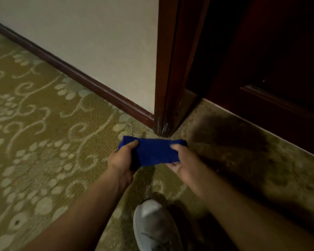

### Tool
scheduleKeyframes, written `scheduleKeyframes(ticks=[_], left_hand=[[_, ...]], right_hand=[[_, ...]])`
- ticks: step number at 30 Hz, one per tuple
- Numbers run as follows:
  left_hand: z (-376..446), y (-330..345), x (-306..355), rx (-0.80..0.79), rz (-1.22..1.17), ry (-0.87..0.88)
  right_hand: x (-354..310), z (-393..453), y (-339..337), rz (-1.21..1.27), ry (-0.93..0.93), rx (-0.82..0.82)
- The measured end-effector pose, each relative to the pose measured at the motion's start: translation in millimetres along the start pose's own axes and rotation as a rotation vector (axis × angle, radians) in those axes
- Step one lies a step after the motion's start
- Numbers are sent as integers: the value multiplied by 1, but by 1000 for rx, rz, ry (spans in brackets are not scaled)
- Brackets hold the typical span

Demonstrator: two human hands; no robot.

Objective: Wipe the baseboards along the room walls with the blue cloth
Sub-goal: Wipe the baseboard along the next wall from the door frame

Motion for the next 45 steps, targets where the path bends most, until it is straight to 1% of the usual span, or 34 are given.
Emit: scheduleKeyframes(ticks=[2, 5, 9, 15, 19, 22, 24, 27, 29, 31, 34, 36, 37, 38, 40, 42, 43, 45], left_hand=[[12, -3, 0, -14, 13, 6], [28, -2, 2, -17, 35, 17], [40, 1, 8, -10, 91, 39], [42, 1, 14, -26, 203, 7], [27, 10, 14, -79, 164, 85], [8, 15, 5, -160, 152, 127], [4, 20, 3, -204, 137, 121], [17, 16, 5, -167, 118, 70], [24, 12, -2, -135, 119, -11], [26, 10, -11, -127, 128, -57], [28, 14, -8, -172, 124, -15], [26, 20, -2, -225, 130, 45], [25, 24, -1, -240, 131, 65], [24, 28, -2, -250, 125, 72], [26, 31, -10, -255, 110, 51], [31, 25, -18, -189, 114, 17], [34, 21, -22, -155, 121, -4], [37, 20, -31, -137, 139, -46]], right_hand=[[-1, 16, 19, 22, -15, -33], [6, 28, 33, 123, 11, -26], [15, 39, 41, 219, 41, -38], [17, 41, 45, 322, 58, 1], [7, 35, 50, 387, 60, -5], [-6, 22, 53, 371, 37, -92], [-13, 18, 53, 351, 17, -136], [-10, 23, 55, 356, -17, -109], [-1, 27, 57, 355, 21, -98], [1, 27, 57, 332, 60, -88], [-11, 22, 52, 387, 21, -135], [-10, 22, 51, 500, 109, -171], [-10, 23, 47, 495, 99, -162], [-15, 24, 44, 404, 31, -146], [-18, 22, 42, 244, -91, -194], [-9, 23, 37, 275, -22, -159], [-3, 28, 27, 272, -19, -115], [10, 38, -2, 276, 8, 0]])
Point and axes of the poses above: each hand's wrist, its own z-axis towards the middle knuckle, its own y-axis out of the palm, x = y × z, the point moved 10 cm from there along z, towards the middle knuckle, and after that the axes turned 6 degrees about -y, right-handed, at the moved point
